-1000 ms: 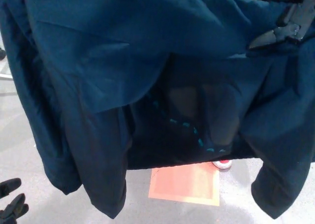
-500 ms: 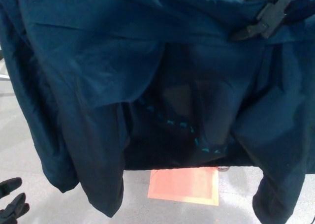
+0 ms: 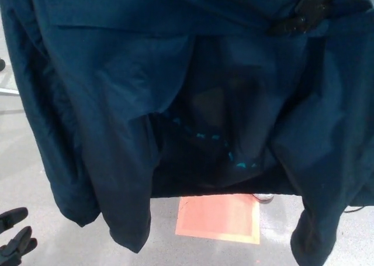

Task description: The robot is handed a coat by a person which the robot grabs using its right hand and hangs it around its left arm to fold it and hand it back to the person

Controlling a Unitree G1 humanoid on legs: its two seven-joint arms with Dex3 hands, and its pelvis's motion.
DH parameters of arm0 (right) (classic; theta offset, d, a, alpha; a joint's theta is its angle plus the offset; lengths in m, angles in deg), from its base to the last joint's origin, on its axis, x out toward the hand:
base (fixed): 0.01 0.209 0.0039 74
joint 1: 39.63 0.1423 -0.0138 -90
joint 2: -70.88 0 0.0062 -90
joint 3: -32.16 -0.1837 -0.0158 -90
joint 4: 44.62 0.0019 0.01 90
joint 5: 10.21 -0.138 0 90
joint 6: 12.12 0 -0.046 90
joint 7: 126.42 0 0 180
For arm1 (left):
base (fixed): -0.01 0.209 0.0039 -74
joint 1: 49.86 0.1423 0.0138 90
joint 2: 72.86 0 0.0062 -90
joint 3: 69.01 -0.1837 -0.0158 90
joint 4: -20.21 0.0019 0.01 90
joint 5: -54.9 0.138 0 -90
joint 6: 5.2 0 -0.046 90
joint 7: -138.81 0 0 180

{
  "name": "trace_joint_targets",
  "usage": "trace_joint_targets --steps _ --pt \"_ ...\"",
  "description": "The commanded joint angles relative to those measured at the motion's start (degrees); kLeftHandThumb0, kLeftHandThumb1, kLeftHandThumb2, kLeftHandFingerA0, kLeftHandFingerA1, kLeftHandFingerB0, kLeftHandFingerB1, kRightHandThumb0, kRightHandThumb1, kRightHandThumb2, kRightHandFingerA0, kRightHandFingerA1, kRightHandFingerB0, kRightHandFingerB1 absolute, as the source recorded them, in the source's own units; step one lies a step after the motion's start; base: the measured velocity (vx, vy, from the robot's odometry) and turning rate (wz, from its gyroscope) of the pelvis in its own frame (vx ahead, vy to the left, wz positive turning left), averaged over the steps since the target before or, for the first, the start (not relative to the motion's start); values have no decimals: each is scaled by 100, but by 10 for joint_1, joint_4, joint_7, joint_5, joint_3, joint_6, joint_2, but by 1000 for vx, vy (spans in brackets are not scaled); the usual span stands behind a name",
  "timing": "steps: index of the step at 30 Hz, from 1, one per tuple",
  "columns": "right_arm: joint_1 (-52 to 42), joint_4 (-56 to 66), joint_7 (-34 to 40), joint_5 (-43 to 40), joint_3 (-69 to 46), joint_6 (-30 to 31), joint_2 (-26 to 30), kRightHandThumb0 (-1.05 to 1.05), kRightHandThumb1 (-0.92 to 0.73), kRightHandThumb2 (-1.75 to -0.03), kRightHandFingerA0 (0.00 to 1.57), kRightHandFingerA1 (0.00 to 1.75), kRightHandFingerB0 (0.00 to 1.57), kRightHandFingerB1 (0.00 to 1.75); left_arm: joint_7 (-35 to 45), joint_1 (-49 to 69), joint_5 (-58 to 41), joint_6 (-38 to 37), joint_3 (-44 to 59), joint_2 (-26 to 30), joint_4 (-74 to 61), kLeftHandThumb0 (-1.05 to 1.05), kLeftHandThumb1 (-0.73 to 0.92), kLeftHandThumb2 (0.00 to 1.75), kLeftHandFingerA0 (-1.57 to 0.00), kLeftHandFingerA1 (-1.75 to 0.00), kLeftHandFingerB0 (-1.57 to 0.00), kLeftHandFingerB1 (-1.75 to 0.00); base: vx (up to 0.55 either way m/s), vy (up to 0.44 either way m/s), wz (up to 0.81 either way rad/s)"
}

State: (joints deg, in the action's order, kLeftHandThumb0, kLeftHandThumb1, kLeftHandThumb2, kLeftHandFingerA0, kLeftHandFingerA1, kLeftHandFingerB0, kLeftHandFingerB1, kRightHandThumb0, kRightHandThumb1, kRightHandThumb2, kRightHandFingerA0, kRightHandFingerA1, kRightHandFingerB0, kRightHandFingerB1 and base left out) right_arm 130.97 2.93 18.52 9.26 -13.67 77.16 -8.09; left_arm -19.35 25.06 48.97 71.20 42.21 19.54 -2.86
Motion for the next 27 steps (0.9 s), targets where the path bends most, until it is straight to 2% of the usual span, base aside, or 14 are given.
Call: trace_joint_targets --steps 1,2,3,5,6,7,8,9,11,12,14,19,22,27 --pt "68 -120 326 153 13 -54 -59 -36 -83 -65 77 117 71 78 95 33 -62 -10 12 -10 -84 -40 72 61 -50 -43 -41 -38 0 0 0" --pt "77 -130 337 157 16 -48 -66 -36 -82 -68 73 144 64 112 108 38 -68 -6 12 -14 -93 -43 70 60 -48 -43 -40 -38 0 0 0" --pt "89 -142 346 161 20 -47 -72 -33 -82 -65 77 118 72 74 121 45 -73 -2 11 -18 -107 -47 70 61 -46 -42 -37 -37 0 0 0" --pt "113 -165 359 167 26 -48 -84 -32 -78 -62 81 102 75 58 148 59 -79 2 4 -22 -135 -48 72 61 -45 -42 -35 -36 0 0 0" --pt "127 -174 365 166 25 -43 -92 -30 -67 -60 77 138 79 59 156 67 -80 5 -1 -24 -155 -49 73 61 -46 -42 -35 -36 0 0 0" --pt "143 -186 380 169 25 -31 -102 -43 -61 -94 90 122 78 92 162 76 -82 10 -5 -26 -175 -54 70 61 -42 -40 -32 -36 0 0 0" --pt "157 -197 397 174 27 -20 -112 -43 -61 -94 90 122 78 92 167 82 -84 15 -8 -27 -191 -54 70 61 -42 -40 -32 -36 0 0 0" --pt "169 -206 401 173 27 -14 -117 -38 -72 -66 81 137 75 85 175 85 -90 24 -8 -28 -203 -54 51 90 -37 -56 -20 -47 0 0 0" --pt "188 -219 405 175 28 -9 -124 -37 -78 -63 82 110 77 71 189 89 -93 25 -11 -25 -214 -58 51 88 -32 -54 -19 -46 0 0 0" --pt "196 -225 414 174 26 -12 -126 -37 -75 -62 86 106 79 67 195 90 -96 29 -11 -24 -218 -51 70 61 -34 -40 -30 -36 0 0 0" --pt "225 -242 445 163 12 -29 -131 -35 -59 -60 83 148 87 66 205 96 -101 45 -10 -18 -235 -52 69 60 -33 -39 -30 -36 0 0 0" --pt "266 -269 457 155 3 -22 -143 -32 -66 -62 86 143 82 88 230 104 -105 57 -11 -6 -252 -52 71 61 -31 -39 -28 -36 0 0 0" --pt "294 -283 453 154 0 -21 -145 -27 -58 -57 87 145 88 72 243 99 -106 52 -13 -1 -264 -52 72 61 -30 -38 -29 -35 0 0 0" --pt "311 -296 443 143 -10 -8 -162 -36 -73 -65 87 150 75 115 265 136 -116 63 -22 -1 -315 -55 71 61 -30 -38 -26 -35 0 0 0"
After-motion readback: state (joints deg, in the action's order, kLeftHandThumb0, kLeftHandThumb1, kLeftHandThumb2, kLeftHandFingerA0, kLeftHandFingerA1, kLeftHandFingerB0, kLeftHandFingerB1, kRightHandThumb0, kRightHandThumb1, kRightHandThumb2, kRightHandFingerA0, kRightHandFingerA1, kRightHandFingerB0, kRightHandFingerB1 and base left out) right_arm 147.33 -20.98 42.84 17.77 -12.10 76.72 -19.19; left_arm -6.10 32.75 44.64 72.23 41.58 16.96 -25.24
